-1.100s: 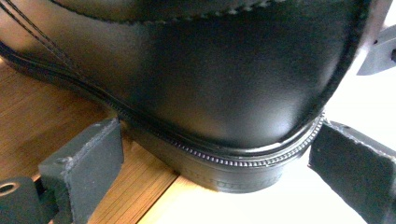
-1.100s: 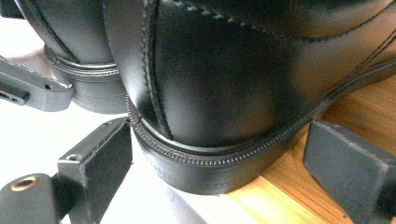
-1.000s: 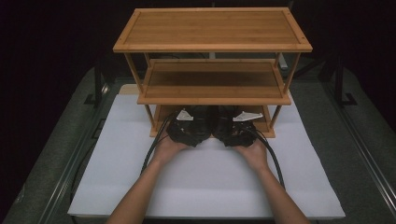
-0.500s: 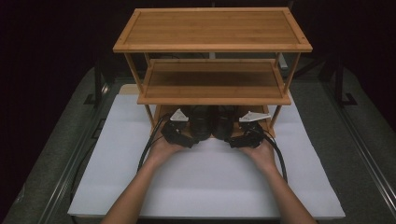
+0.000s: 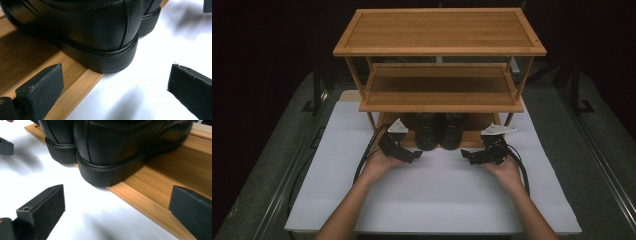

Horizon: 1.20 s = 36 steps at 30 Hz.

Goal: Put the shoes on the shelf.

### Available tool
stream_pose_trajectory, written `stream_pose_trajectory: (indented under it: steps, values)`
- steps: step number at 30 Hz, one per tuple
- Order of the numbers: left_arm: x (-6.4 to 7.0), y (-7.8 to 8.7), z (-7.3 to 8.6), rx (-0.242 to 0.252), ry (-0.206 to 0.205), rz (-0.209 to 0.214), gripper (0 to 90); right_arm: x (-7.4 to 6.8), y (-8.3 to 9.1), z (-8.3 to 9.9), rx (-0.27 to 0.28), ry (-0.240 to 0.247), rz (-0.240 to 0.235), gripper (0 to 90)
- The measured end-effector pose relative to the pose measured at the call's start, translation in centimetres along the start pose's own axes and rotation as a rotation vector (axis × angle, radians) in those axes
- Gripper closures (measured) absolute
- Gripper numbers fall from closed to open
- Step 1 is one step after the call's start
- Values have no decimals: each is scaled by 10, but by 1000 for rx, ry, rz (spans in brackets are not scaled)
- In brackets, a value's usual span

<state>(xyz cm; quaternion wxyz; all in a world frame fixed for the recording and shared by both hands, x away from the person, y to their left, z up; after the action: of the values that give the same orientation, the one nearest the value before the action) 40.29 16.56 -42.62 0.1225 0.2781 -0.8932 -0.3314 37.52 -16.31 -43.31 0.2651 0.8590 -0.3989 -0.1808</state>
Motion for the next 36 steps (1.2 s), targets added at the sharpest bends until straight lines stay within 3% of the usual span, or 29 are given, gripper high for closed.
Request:
stream_pose_trajectory:
  steps: [5,14,26,36]
  values:
    - [4,8,5,8,9,-4,0,1,13,8,-5,-9,10,3]
    - [17,33,18,24,-14,-13,0,-1,37,24,2,5,23,3]
    - [29,68,45,32,-16,-31,0,0,71,49,21,-10,28,4]
    - [33,100,71,30,-7,-70,0,3,95,74,-5,-19,68,4]
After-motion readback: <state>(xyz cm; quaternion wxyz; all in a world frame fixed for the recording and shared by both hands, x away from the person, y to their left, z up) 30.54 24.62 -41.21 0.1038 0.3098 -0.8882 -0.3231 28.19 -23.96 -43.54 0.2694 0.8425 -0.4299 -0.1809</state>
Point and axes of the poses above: each handheld gripper's, and its own axes: y roughly backward along the jaws, z roughly out of its underside, x roughly to its right, the point moved 1 cm from there along -y, roughly forward along the jaws, and after that the axes turned 1 degree about -x, right-handed, at the moved point
